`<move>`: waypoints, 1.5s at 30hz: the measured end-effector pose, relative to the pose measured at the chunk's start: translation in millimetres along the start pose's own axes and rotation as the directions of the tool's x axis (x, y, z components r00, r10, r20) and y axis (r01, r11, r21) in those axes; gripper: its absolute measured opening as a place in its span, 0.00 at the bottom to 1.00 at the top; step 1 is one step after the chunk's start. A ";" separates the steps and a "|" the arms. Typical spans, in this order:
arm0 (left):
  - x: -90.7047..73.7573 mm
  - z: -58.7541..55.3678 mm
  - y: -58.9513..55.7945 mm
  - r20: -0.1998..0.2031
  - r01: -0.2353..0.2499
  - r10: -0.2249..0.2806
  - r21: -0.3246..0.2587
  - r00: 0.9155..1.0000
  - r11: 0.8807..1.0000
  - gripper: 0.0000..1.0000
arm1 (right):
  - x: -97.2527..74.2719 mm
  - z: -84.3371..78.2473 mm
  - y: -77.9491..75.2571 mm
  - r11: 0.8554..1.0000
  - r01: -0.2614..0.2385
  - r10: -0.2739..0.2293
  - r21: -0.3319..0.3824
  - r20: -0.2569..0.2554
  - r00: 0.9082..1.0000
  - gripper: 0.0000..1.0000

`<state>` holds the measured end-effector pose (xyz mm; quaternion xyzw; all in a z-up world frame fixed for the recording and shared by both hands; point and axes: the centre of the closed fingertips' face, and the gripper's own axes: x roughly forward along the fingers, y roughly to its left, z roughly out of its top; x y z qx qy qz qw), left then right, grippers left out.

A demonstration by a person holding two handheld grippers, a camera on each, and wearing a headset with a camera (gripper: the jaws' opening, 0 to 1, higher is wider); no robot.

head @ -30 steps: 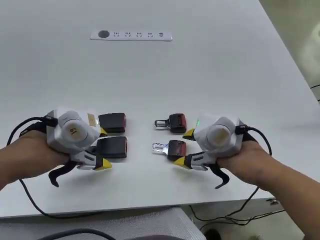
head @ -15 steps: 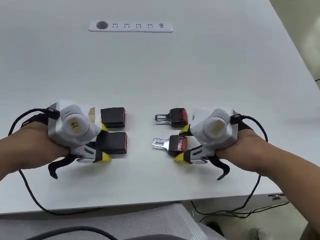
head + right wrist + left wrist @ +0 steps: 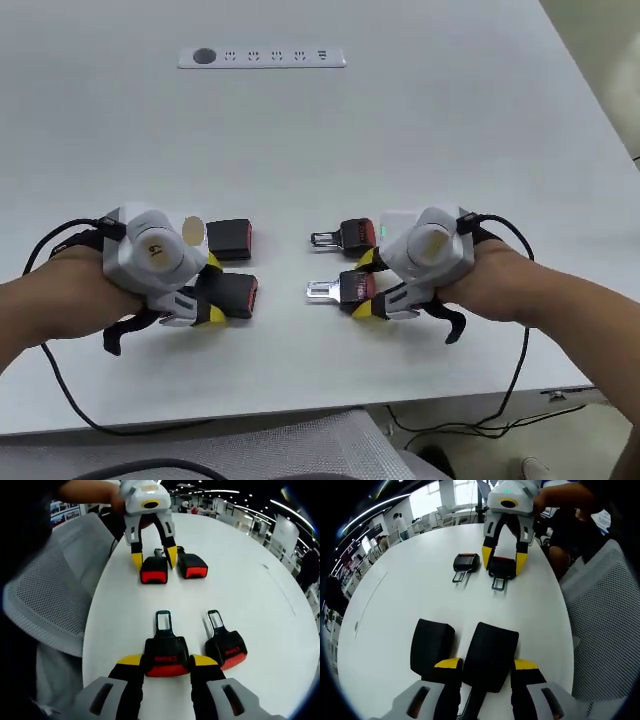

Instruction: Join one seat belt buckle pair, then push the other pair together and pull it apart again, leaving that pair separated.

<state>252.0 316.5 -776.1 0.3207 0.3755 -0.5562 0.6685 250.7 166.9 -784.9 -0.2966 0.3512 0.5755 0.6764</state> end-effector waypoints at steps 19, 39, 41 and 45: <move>0.8 -1.2 -1.6 0.010 0.000 0.000 0.015 1.000 1.000 0.35 | 0.5 -0.4 0.2 1.000 -0.009 0.009 -0.019 -0.002 1.000 0.33; 2.2 -3.8 -0.5 0.022 0.004 -0.004 0.008 1.000 1.000 0.34 | 10.1 19.6 4.7 1.000 0.011 -0.012 0.012 0.009 1.000 0.33; 1.8 -2.9 -1.1 0.021 0.005 -0.005 0.005 1.000 1.000 0.34 | 14.1 24.4 6.7 1.000 0.011 -0.011 0.011 0.016 1.000 0.33; 1.0 -0.3 -3.2 0.013 0.011 -0.011 0.007 1.000 1.000 0.34 | 22.4 35.9 11.1 1.000 0.009 -0.009 0.003 0.032 0.999 0.33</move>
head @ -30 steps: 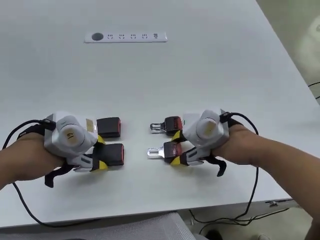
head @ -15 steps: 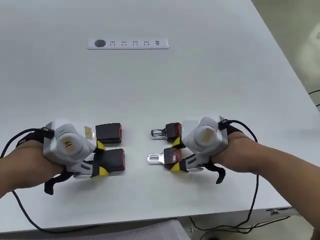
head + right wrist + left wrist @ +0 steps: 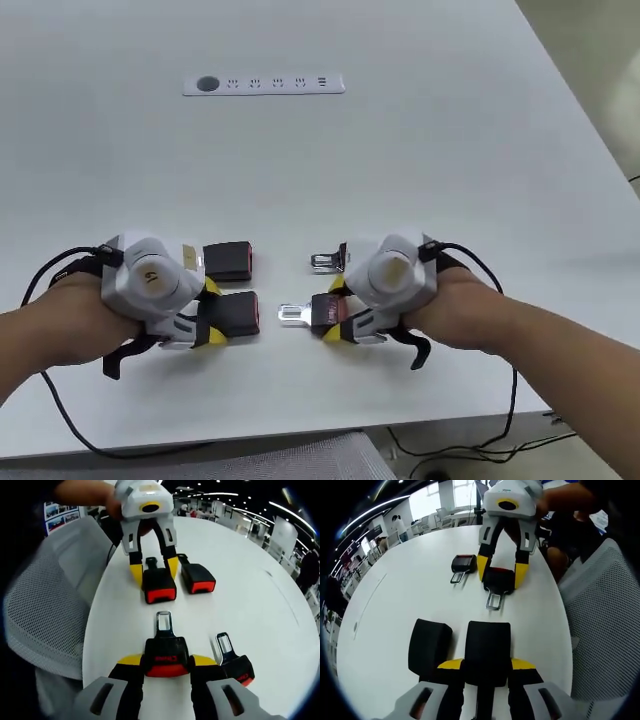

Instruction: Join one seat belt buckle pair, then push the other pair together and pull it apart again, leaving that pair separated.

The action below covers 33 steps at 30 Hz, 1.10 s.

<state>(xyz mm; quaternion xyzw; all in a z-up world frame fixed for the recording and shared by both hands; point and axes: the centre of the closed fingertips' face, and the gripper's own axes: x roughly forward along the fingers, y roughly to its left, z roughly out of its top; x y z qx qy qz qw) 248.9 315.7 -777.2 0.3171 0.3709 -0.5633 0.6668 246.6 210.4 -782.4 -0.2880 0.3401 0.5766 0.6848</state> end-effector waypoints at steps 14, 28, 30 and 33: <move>-1.6 2.8 -2.4 -0.006 0.001 -0.001 -0.002 1.000 1.000 0.34 | 12.6 20.7 -0.9 1.000 0.008 -0.008 -0.010 0.006 1.000 0.33; -1.1 1.9 -3.1 0.000 0.013 -0.013 0.023 1.000 1.000 0.34 | 20.1 28.3 1.5 0.999 -0.024 0.025 -0.032 0.028 0.999 0.32; -0.7 1.0 -2.5 -0.001 0.016 -0.016 0.027 1.000 0.999 0.34 | 20.1 29.6 2.2 0.999 -0.028 0.029 -0.044 0.025 0.999 0.32; 0.3 -0.3 -1.1 0.000 0.023 -0.023 0.038 1.000 0.999 0.33 | 20.7 29.8 2.5 0.996 -0.043 0.044 -0.079 0.015 0.999 0.32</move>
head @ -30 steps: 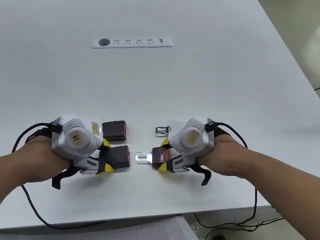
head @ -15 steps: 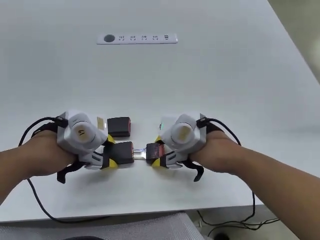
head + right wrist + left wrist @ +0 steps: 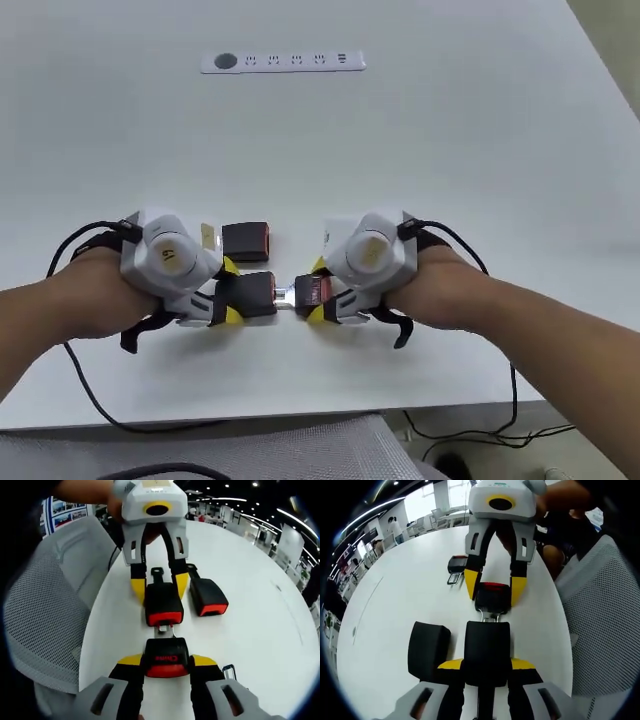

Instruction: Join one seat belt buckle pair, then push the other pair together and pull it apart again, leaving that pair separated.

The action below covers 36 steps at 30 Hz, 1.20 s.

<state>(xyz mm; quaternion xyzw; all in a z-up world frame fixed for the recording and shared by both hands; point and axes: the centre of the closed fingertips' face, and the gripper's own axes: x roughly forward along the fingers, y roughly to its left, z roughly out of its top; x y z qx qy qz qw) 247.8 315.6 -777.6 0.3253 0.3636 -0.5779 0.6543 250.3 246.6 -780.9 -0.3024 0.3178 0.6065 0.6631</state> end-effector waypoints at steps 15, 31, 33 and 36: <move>1.3 -3.0 1.6 -0.001 0.008 -0.008 0.016 1.000 1.000 0.33 | 5.8 4.8 -2.1 1.000 -0.003 0.004 0.013 -0.028 1.000 0.30; 1.4 -1.9 0.5 0.012 0.007 -0.008 0.020 1.000 1.000 0.32 | 5.3 14.3 1.6 1.000 0.010 -0.009 0.029 -0.028 1.000 0.30; 1.9 -2.9 1.1 0.012 0.005 -0.006 0.017 1.000 1.000 0.32 | 7.0 13.8 0.5 1.000 0.009 -0.008 0.027 -0.034 0.999 0.30; 1.8 -2.6 1.0 0.012 0.005 -0.005 0.018 1.000 1.000 0.32 | 8.1 13.3 -0.7 1.000 0.006 -0.005 0.027 -0.038 0.999 0.30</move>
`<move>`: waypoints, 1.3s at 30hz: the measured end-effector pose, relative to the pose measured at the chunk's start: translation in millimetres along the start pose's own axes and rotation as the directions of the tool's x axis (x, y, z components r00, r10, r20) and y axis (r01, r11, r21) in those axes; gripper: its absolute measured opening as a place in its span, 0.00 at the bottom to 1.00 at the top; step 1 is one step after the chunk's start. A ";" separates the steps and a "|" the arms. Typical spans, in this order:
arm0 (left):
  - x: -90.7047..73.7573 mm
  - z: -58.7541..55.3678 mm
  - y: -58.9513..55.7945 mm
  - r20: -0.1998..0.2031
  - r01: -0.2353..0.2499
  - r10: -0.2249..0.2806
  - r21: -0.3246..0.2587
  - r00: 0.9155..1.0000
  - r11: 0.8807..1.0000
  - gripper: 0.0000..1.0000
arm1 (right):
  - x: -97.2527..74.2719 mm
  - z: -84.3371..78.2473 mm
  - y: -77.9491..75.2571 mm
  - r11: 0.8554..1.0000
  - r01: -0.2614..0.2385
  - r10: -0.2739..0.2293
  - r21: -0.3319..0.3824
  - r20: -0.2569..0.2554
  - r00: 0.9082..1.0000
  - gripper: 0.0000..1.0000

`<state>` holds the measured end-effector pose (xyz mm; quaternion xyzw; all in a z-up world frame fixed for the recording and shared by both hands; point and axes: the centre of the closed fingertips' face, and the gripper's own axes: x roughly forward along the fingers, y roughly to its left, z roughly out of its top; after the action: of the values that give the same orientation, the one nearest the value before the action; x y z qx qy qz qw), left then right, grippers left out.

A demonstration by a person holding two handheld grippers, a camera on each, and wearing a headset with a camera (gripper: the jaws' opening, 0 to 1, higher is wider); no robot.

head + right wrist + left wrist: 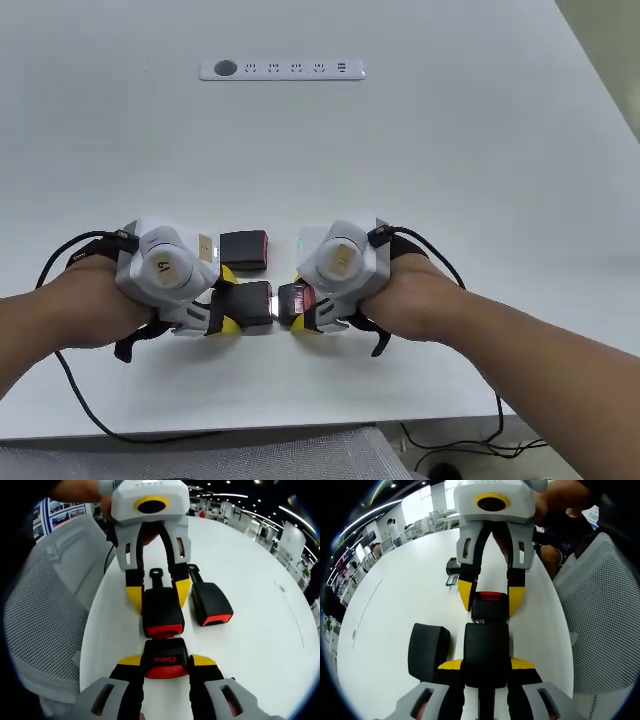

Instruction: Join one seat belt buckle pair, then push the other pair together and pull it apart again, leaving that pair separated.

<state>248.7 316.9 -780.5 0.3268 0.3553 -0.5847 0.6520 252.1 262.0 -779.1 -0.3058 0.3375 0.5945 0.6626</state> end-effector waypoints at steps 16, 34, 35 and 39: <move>-0.5 -1.5 2.6 0.011 0.030 -0.031 0.013 0.999 0.999 0.32 | 0.0 -1.2 1.9 1.000 -0.001 0.001 -0.016 -0.006 1.000 0.30; -1.9 -0.5 1.3 0.013 0.018 -0.018 0.012 1.000 1.000 0.32 | 1.6 -1.2 2.6 1.000 -0.006 0.006 -0.006 -0.024 1.000 0.31; -2.0 -0.4 1.2 0.013 0.018 -0.018 0.012 1.000 1.000 0.32 | 2.0 -1.1 2.0 1.000 -0.007 0.007 -0.008 -0.026 1.000 0.31; -1.8 -1.2 1.5 0.009 0.017 -0.017 0.007 1.000 1.000 0.32 | 2.1 -1.1 1.9 1.000 -0.011 0.010 -0.008 -0.030 1.000 0.31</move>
<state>249.9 319.0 -779.6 0.3234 0.3533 -0.5928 0.6475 250.4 262.5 -781.5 -0.3154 0.3465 0.5948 0.6532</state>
